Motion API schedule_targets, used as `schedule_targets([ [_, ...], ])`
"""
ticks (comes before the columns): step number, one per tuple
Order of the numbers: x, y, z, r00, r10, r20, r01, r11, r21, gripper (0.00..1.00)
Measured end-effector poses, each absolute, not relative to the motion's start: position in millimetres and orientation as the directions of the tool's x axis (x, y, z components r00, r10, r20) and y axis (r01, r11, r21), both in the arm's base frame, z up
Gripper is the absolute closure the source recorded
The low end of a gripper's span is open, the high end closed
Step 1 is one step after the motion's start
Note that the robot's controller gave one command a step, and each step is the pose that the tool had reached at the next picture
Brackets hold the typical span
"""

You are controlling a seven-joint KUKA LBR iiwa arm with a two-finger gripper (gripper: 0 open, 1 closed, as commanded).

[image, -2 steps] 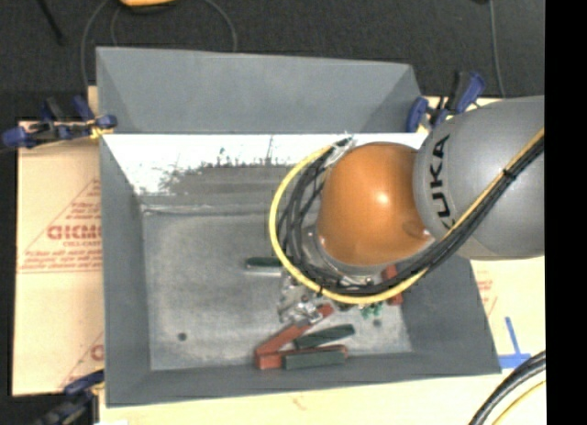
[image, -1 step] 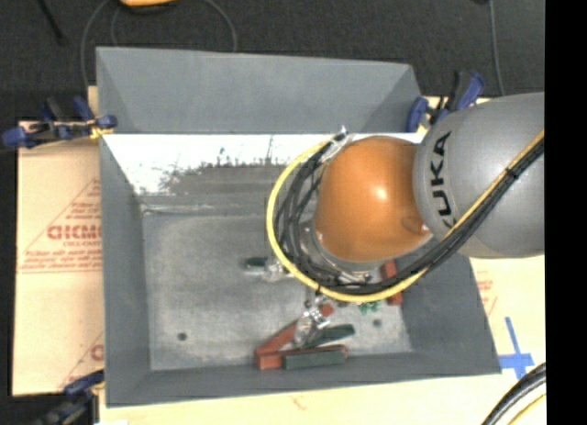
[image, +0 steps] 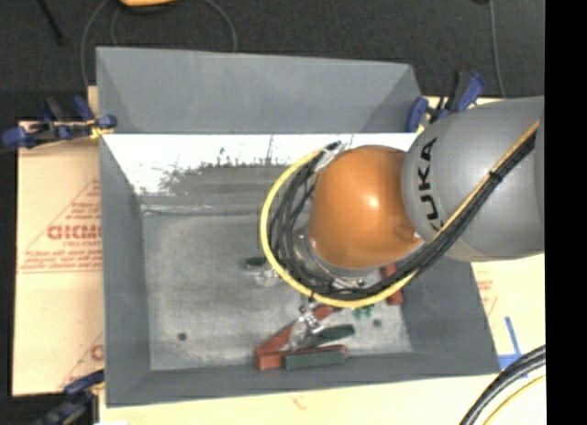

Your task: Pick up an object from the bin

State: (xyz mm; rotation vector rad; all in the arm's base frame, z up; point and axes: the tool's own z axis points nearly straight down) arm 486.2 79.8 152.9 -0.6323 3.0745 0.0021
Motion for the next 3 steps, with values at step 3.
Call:
schedule_targets([
  [3,492.8,70,200,-0.893,-0.449,-0.003,-0.449,0.894,-0.001,1.0],
])
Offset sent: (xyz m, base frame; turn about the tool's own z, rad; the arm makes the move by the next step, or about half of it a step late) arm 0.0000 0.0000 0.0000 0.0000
